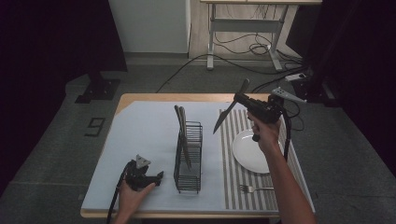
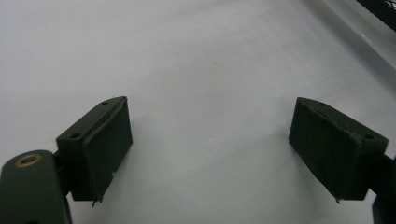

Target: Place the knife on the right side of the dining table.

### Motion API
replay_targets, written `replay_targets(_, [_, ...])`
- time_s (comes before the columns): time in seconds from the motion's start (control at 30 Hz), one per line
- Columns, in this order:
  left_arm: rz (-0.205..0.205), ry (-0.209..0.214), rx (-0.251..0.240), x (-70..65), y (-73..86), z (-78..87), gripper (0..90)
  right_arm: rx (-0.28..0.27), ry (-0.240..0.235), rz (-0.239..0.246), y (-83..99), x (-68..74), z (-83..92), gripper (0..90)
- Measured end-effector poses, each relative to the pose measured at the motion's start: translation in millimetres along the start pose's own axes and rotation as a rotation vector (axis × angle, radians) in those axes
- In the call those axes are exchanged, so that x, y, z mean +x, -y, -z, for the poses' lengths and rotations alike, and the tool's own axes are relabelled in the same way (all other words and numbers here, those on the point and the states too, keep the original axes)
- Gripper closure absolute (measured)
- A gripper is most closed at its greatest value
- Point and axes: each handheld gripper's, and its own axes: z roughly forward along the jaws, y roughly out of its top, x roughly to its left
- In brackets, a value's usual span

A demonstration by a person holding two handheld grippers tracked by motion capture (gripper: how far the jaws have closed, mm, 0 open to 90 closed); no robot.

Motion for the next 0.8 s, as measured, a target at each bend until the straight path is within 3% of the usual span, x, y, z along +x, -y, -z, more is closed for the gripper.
replay_targets(0.33, [0.000,0.000,0.000,0.0,0.0,0.0,13.0,0.034,0.068,-0.014,14.5,-22.2,-0.5,84.1])
replay_targets(0.8, [0.001,-0.001,-0.002,-0.1,0.0,-0.1,13.0,0.062,0.192,0.023,21.8,-46.0,-12.8,84.1])
